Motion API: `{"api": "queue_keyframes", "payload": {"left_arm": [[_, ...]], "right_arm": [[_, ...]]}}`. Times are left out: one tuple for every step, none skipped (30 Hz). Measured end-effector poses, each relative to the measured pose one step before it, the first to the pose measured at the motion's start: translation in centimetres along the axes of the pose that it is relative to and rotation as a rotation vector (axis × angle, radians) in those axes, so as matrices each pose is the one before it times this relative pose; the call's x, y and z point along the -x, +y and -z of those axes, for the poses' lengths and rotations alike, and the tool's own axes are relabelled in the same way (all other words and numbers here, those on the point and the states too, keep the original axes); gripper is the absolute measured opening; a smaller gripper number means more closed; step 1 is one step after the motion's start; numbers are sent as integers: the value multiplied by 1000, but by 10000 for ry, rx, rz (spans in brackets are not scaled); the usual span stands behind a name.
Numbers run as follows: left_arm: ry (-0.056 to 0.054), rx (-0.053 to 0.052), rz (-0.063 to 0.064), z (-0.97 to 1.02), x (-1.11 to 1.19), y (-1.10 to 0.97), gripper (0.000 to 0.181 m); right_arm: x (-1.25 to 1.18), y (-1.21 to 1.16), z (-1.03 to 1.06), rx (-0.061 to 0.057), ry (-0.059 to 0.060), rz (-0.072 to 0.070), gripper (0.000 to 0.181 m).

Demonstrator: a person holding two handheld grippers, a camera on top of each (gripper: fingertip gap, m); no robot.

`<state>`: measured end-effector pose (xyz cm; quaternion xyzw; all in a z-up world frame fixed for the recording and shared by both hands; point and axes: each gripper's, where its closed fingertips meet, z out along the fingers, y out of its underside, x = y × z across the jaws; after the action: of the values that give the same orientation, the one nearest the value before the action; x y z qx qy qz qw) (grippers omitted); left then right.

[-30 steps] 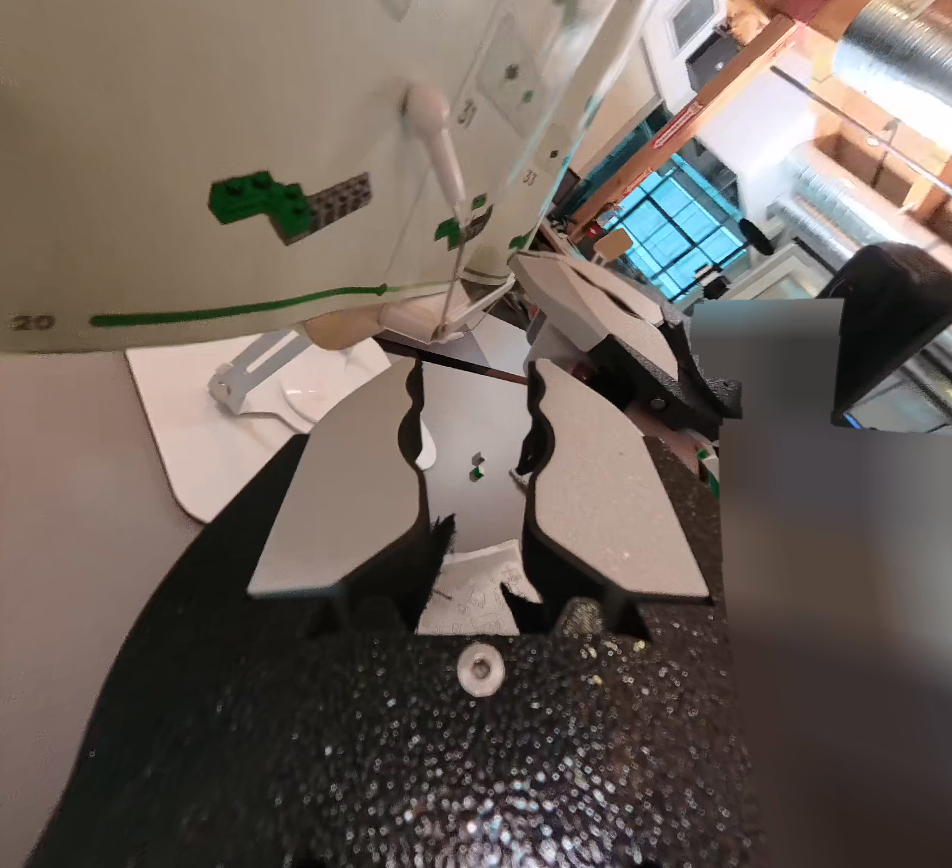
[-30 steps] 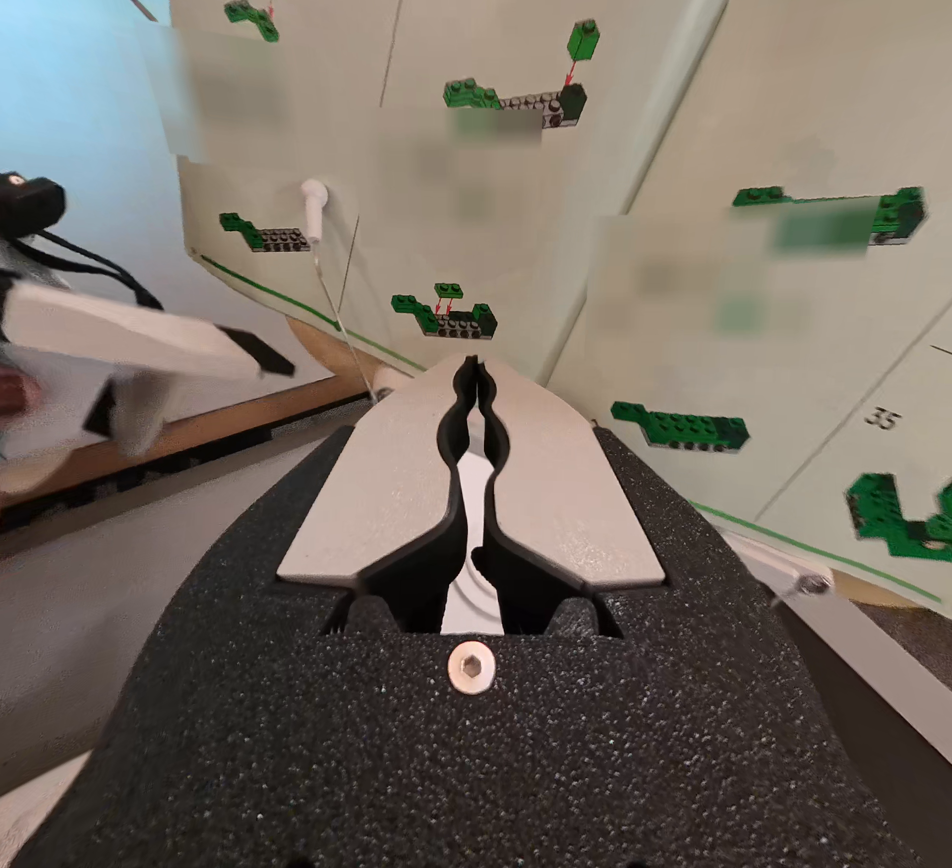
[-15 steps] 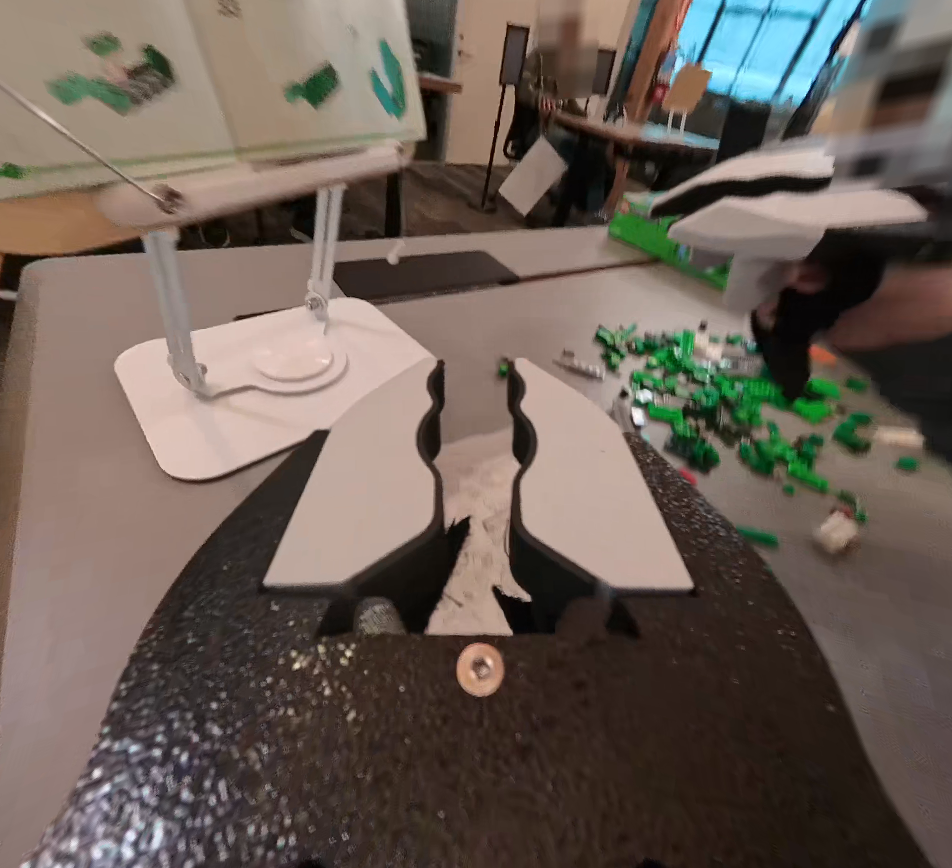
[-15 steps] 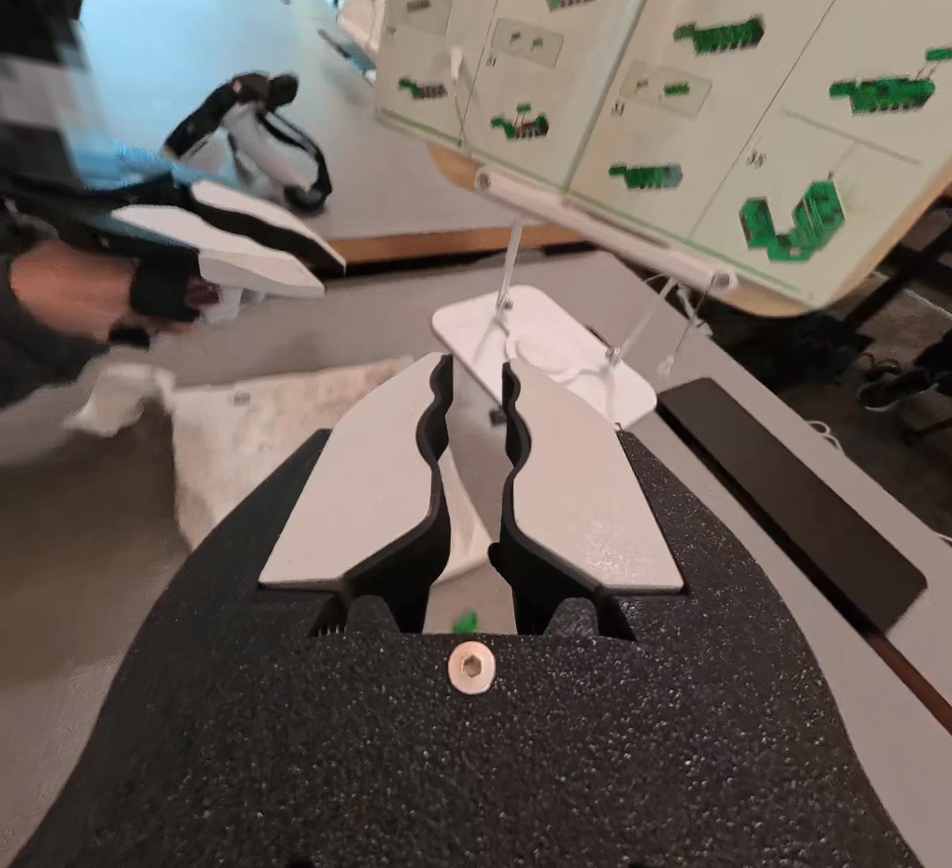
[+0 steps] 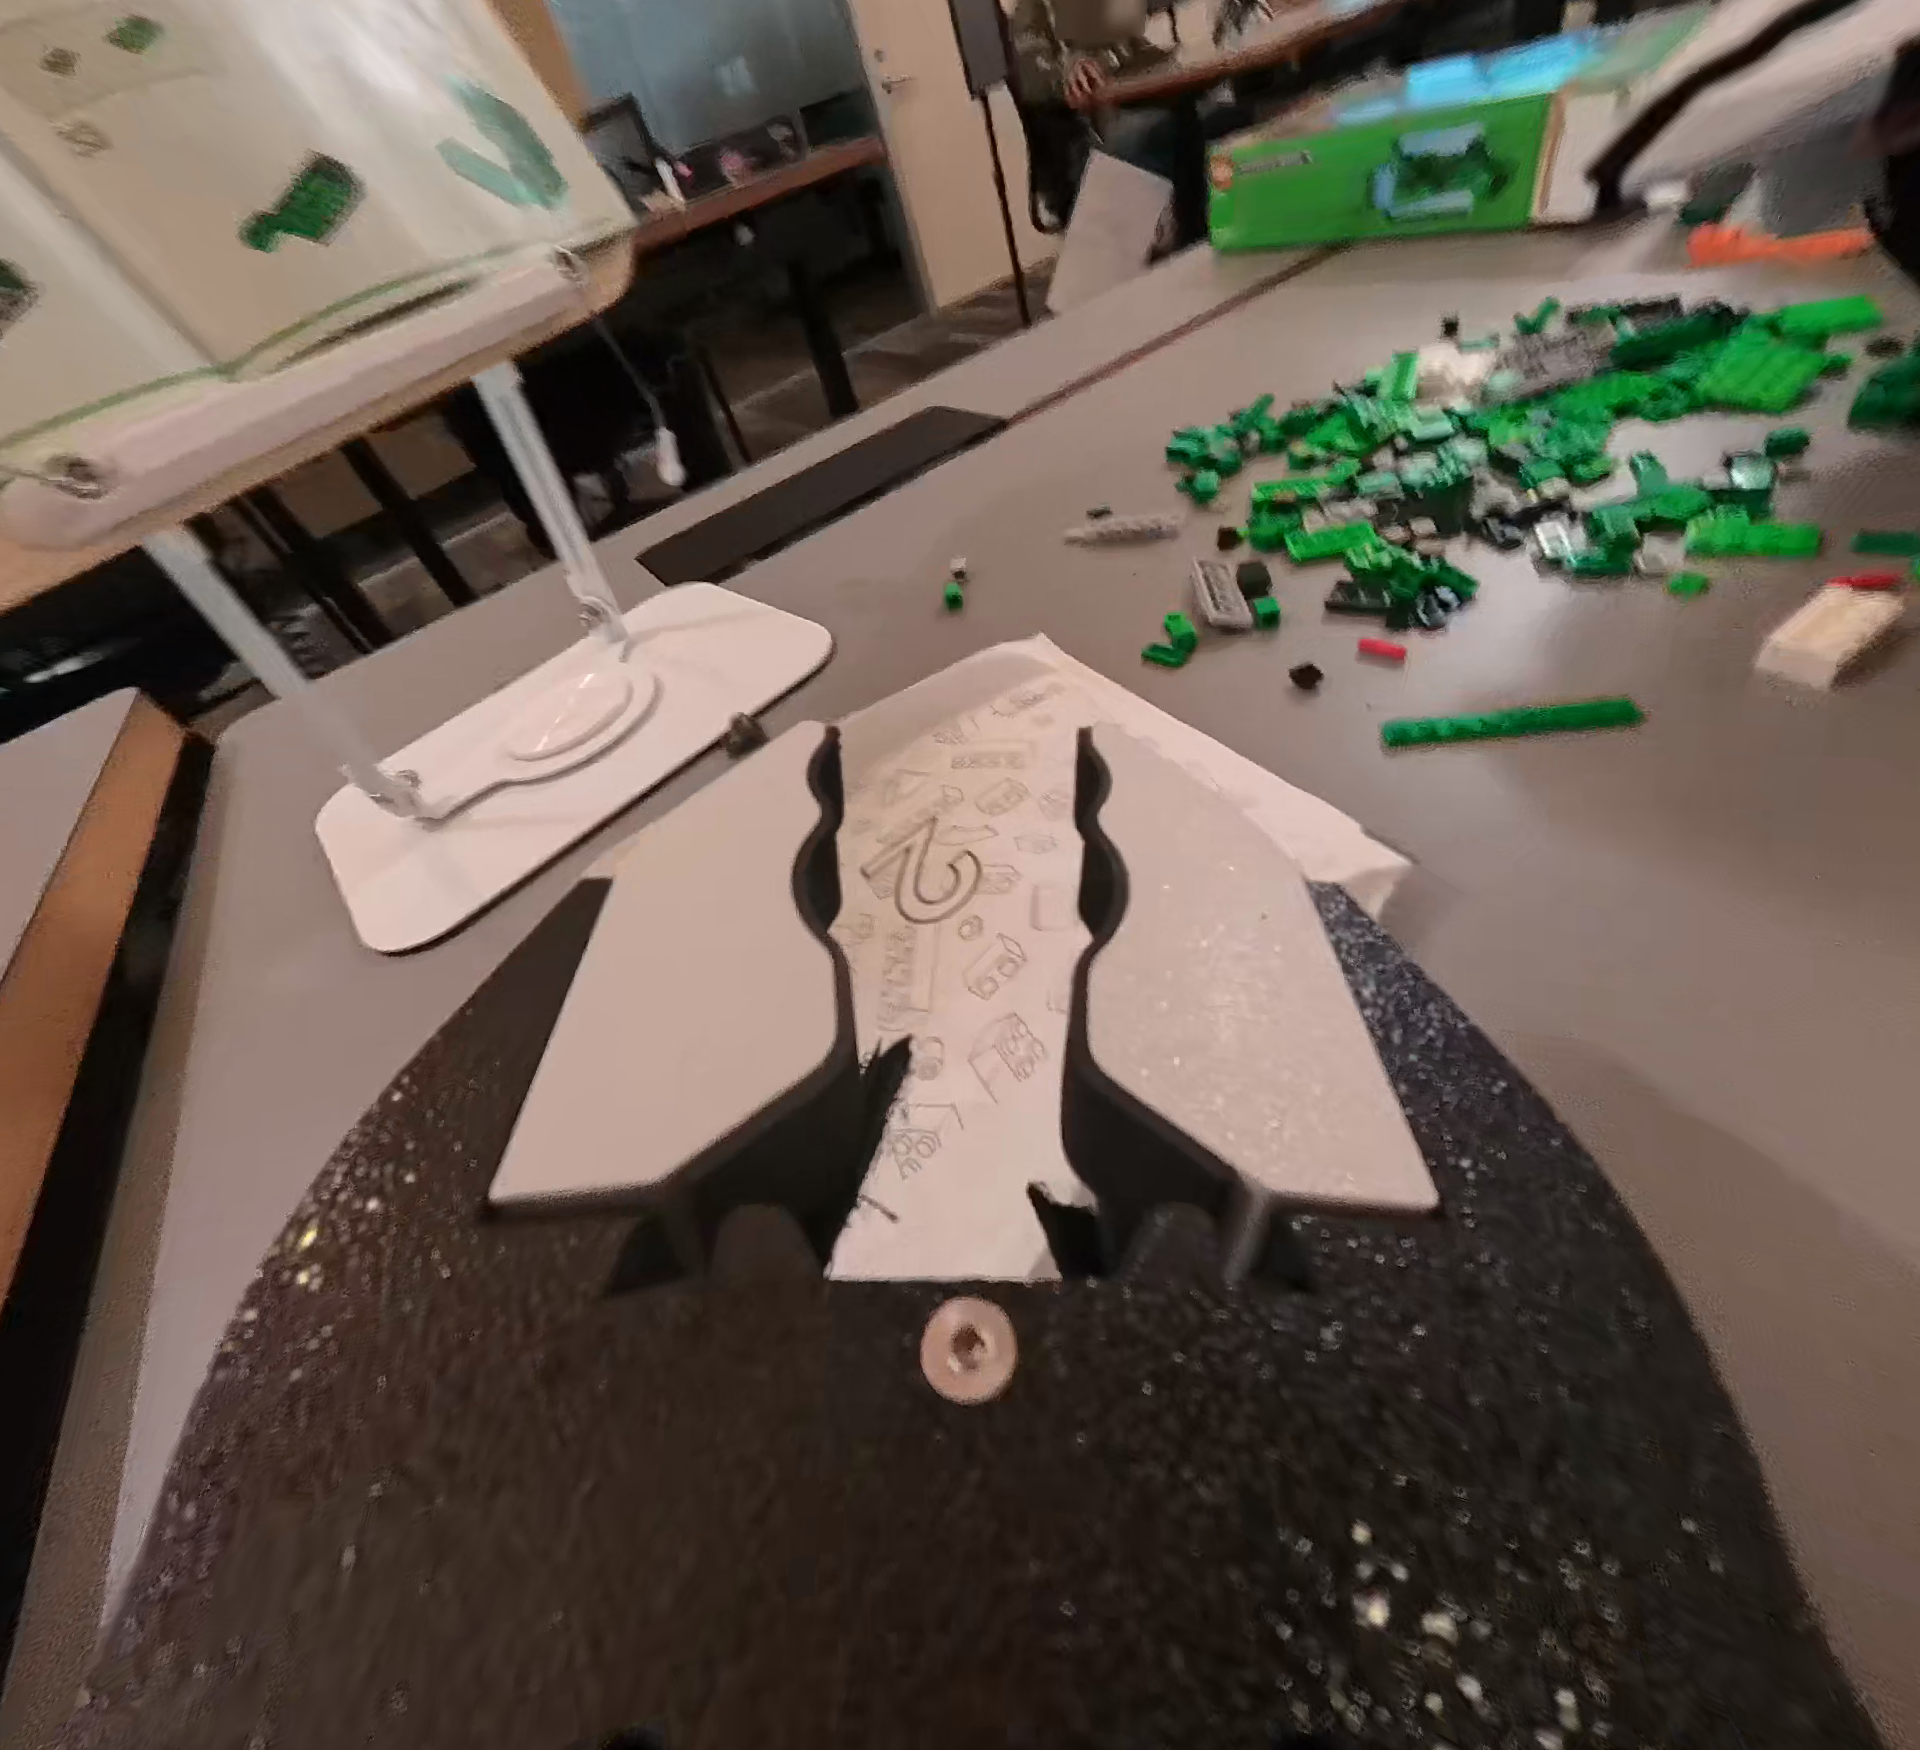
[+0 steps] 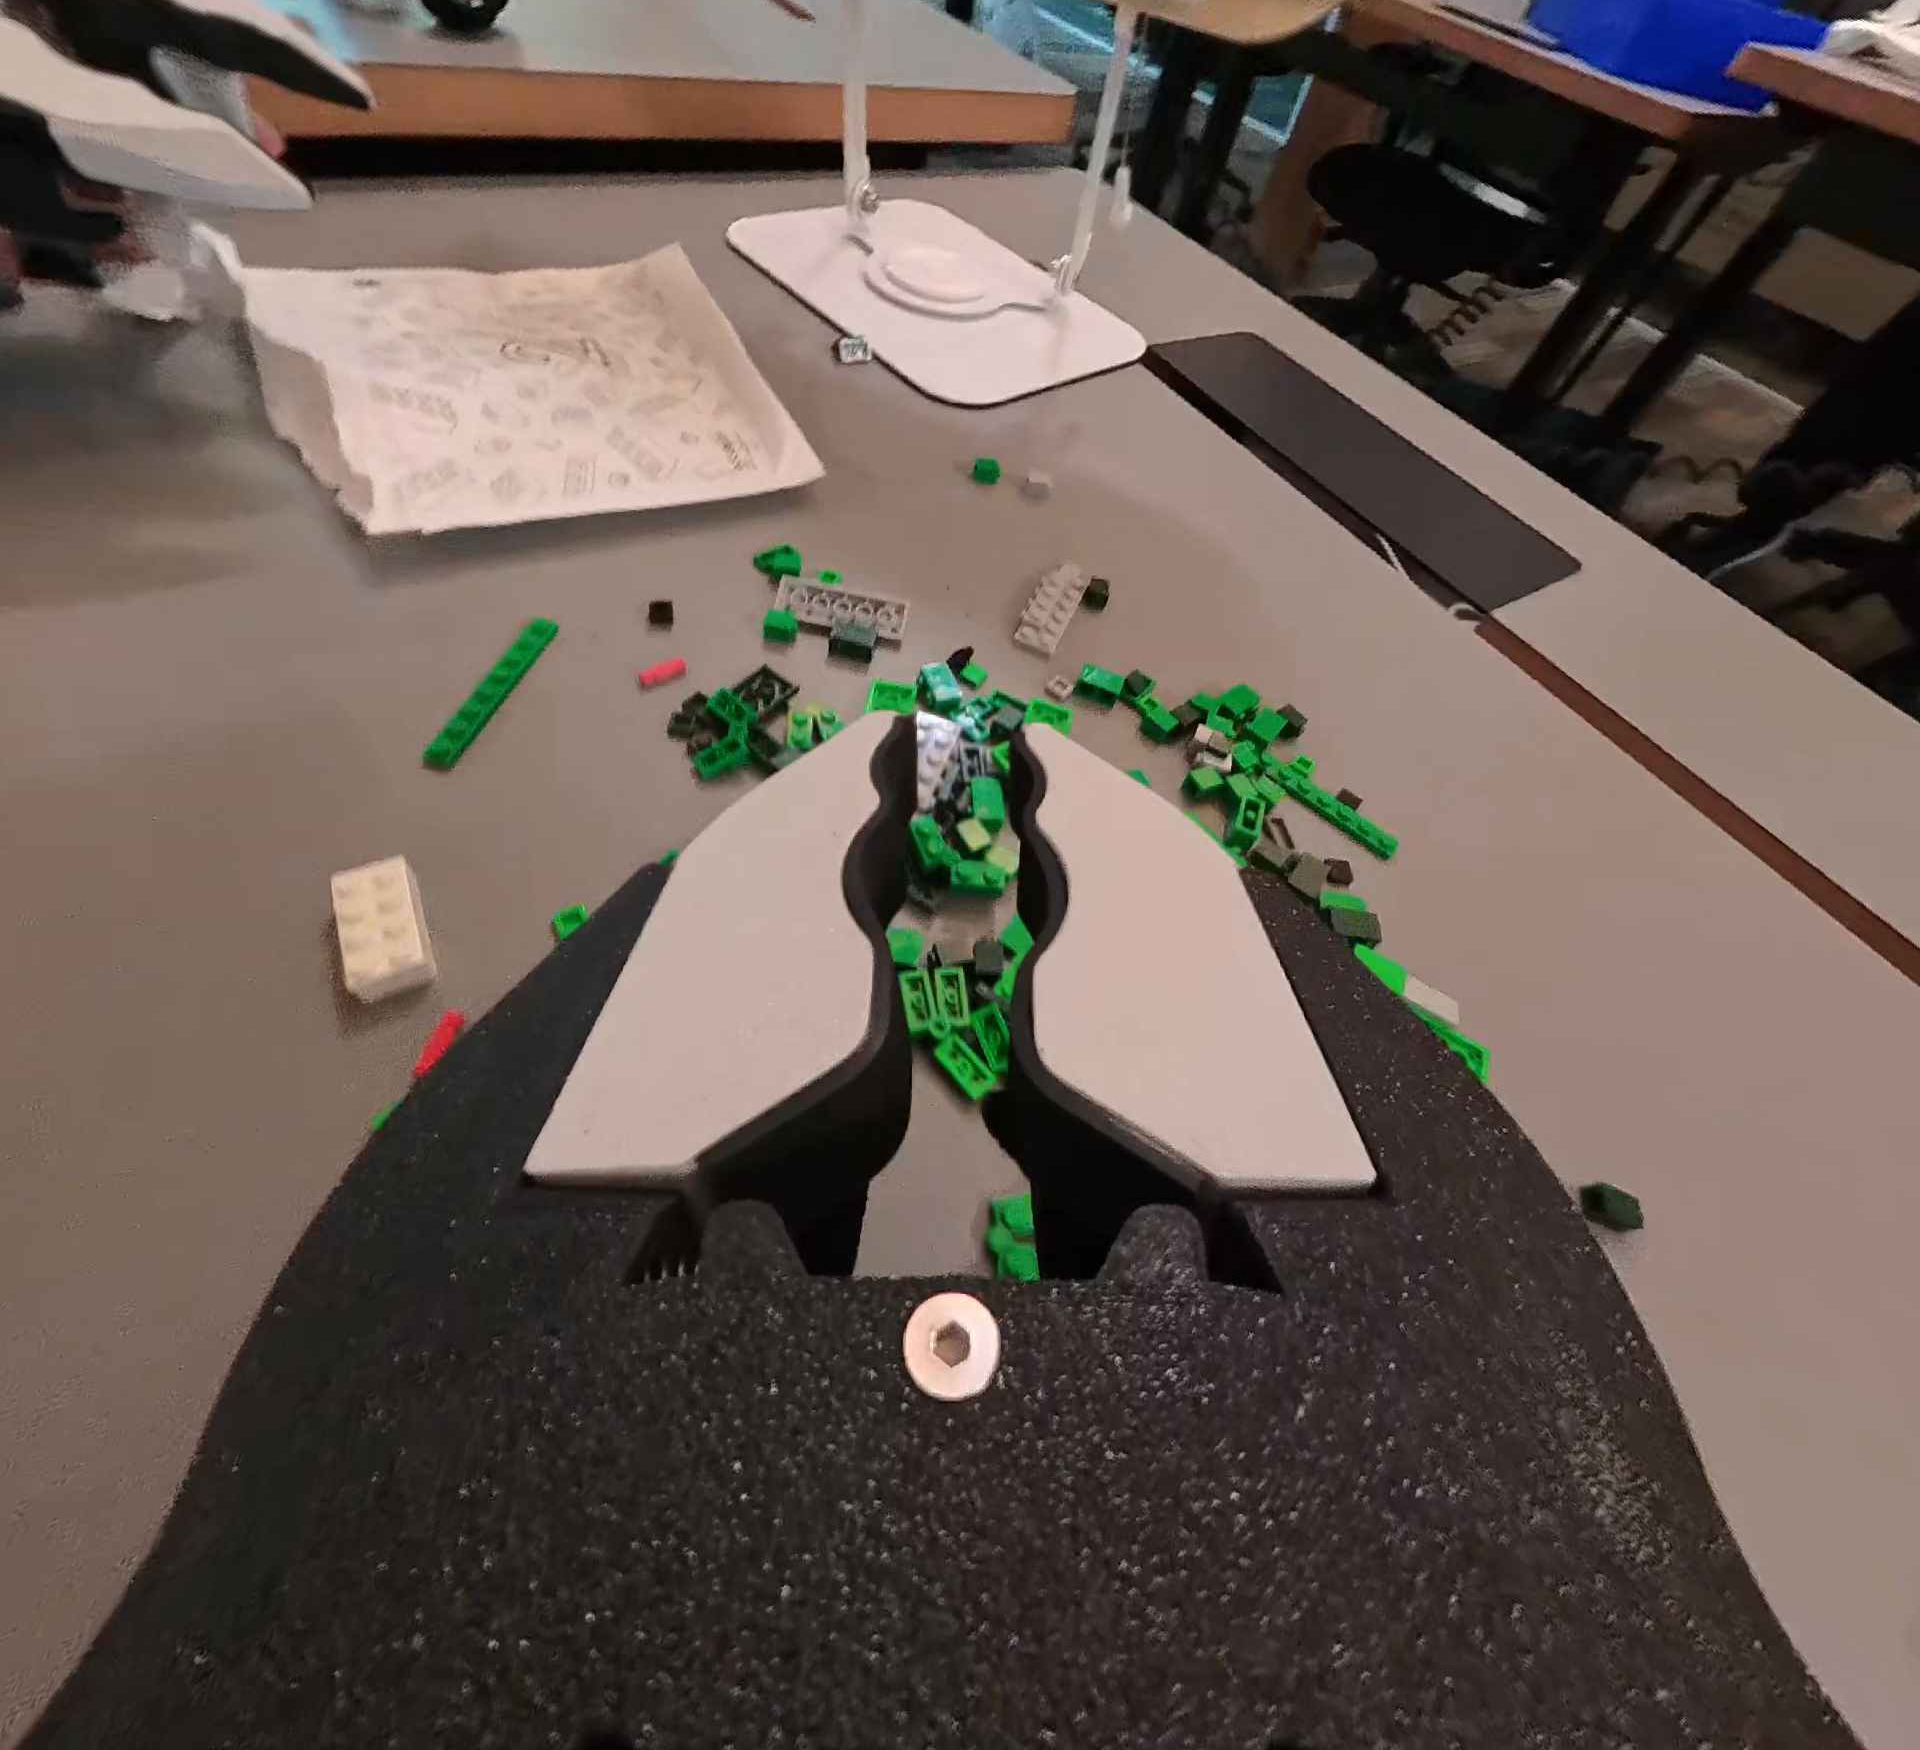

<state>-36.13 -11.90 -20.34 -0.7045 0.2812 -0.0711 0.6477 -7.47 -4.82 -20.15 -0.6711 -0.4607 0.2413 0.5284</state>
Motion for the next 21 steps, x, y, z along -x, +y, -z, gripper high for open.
{"api": "queue_keyframes", "payload": {"left_arm": [[404,521,-109,-292,-544,604,47],[452,687,-11,-255,-487,711,56],[369,674,-59,-117,-388,684,64],[306,646,-164,13,-347,702,71],[-24,540,-226,137,38,604,75],[-54,385,-287,198,50,450,76],[-29,253,-231,187,20,330,75],[-19,198,-131,146,62,308,74],[101,204,-19,54,-57,378,72],[147,217,78,-28,-104,427,70],[130,245,83,-112,-106,488,69],[73,305,33,-139,-41,576,66],[-21,286,-14,-177,44,523,64],[-16,195,-57,-202,-14,347,61],[44,130,-81,-216,-136,192,53],[-22,101,-75,-222,-52,92,46],[0,92,-71,-202,-83,29,38],[17,65,-59,-166,-98,-52,30],[-59,36,-49,-153,1,-84,23],[-52,46,-73,-115,-10,-52,20],[-189,45,-57,-96,189,-22,17]], "right_arm": [[-78,467,200,94,-145,131,16],[-75,581,66,148,-81,133,16],[88,646,-49,188,-144,97,16],[282,600,-123,170,-248,70,16],[350,488,-184,127,-258,54,16],[295,315,-232,76,-218,53,16],[275,162,-250,22,-182,26,16],[261,26,-250,-30,-164,-30,16],[334,-72,-258,-64,-194,-44,16],[413,-117,-239,-77,-225,-14,16],[400,-128,-278,-67,-192,2,16],[340,-118,-337,-30,-127,-18,16],[344,-86,-434,26,-113,-26,16],[420,10,-515,118,-131,22,17],[431,118,-540,220,-103,111,18],[401,153,-529,254,-50,192,19],[380,106,-469,205,-27,238,20],[356,11,-397,130,-16,231,20],[302,-55,-336,73,-3,186,20],[246,-100,-257,41,0,149,20],[150,-122,-189,16,31,136,20]]}}
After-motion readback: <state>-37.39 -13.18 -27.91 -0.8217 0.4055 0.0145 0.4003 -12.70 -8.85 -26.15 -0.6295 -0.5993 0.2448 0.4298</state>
